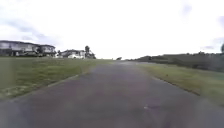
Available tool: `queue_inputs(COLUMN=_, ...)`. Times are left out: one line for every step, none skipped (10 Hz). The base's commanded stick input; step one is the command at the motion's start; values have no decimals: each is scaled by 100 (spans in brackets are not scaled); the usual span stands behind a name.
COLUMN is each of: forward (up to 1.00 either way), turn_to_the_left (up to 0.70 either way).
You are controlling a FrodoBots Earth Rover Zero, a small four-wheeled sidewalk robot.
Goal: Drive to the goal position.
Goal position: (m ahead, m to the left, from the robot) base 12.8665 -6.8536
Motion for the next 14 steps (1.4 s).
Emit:
queue_inputs(forward=70, turn_to_the_left=2)
queue_inputs(forward=70, turn_to_the_left=2)
queue_inputs(forward=70, turn_to_the_left=2)
queue_inputs(forward=70, turn_to_the_left=2)
queue_inputs(forward=70, turn_to_the_left=2)
queue_inputs(forward=70, turn_to_the_left=2)
queue_inputs(forward=70, turn_to_the_left=2)
queue_inputs(forward=70, turn_to_the_left=2)
queue_inputs(forward=70, turn_to_the_left=2)
queue_inputs(forward=70, turn_to_the_left=2)
queue_inputs(forward=70, turn_to_the_left=2)
queue_inputs(forward=70, turn_to_the_left=2)
queue_inputs(forward=70, turn_to_the_left=2)
queue_inputs(forward=70, turn_to_the_left=2)
